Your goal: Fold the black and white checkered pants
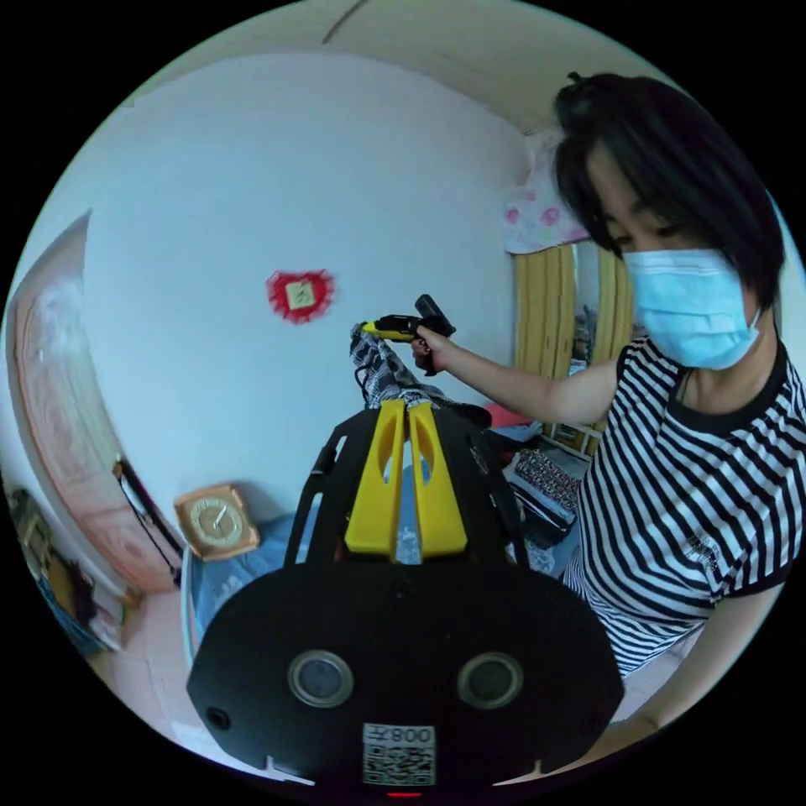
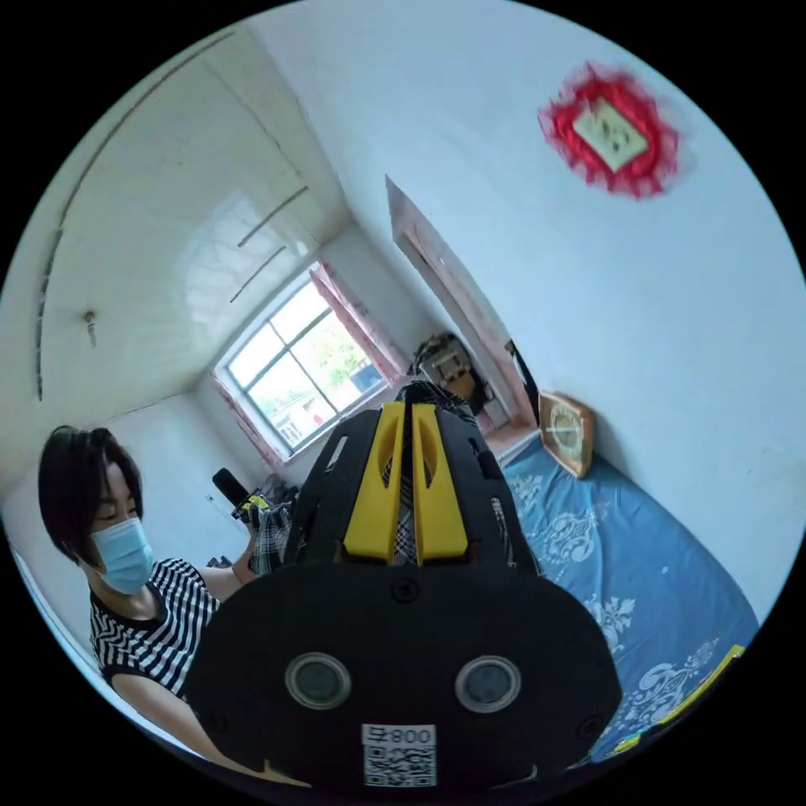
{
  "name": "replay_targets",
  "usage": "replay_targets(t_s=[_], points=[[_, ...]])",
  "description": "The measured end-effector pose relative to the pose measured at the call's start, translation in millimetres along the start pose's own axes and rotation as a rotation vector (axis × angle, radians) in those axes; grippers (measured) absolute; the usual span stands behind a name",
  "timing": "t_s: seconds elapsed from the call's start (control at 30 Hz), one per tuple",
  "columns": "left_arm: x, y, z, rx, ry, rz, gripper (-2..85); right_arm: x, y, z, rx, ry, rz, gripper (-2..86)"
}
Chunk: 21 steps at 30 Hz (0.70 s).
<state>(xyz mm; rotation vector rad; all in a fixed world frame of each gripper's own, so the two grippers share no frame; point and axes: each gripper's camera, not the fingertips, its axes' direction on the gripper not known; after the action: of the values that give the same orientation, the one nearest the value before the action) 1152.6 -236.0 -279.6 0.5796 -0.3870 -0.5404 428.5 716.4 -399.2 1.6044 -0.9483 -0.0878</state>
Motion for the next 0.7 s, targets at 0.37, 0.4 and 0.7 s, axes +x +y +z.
replay_targets(t_s=[0.37, 0.4, 0.7], points=[[-438.1, 187.6, -58.5, -0.381, -0.048, -0.555, 0.5, 253.0, 87.4, 470.8, -0.684, 0.042, 0.333, 2.2], [-480.7, 215.1, -59.3, -0.453, -0.051, -0.629, 0.6, 263.5, 99.5, 492.6, -0.733, 0.047, 0.347, 2.4], [-708.2, 374.5, -78.3, -0.689, -0.128, -1.167, 1.2, 355.1, 241.2, 536.5, -0.975, 0.196, 0.570, 5.6]])
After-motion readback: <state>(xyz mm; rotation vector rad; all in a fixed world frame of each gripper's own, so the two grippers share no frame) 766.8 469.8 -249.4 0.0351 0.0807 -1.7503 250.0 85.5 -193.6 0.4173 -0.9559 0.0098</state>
